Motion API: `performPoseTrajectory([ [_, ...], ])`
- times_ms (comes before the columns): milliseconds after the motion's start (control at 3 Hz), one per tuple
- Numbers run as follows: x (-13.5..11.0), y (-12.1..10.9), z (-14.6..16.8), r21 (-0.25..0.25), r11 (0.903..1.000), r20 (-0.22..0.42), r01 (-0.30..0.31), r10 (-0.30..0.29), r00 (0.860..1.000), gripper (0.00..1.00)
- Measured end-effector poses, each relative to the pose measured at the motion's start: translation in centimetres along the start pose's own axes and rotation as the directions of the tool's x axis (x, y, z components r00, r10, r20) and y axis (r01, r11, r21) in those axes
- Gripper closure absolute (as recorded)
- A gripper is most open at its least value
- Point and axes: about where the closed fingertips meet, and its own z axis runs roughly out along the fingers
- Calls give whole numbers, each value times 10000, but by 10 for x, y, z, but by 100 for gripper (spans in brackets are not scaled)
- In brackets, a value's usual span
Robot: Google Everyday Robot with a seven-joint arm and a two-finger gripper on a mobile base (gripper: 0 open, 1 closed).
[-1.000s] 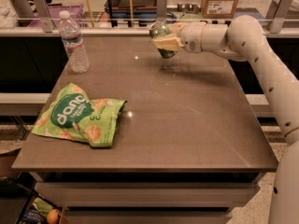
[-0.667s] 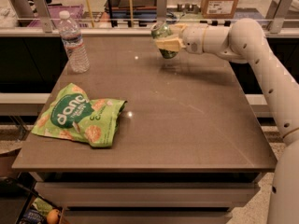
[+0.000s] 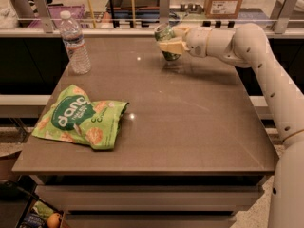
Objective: Place green can upright
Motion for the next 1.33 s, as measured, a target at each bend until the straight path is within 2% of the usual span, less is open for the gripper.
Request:
performPoseTrajectory([
  [1000, 15, -5, 0, -68, 9997, 340, -233, 235, 9991, 100],
  [1333, 25, -10, 0, -63, 9988, 387, -494, 496, 9980, 100],
])
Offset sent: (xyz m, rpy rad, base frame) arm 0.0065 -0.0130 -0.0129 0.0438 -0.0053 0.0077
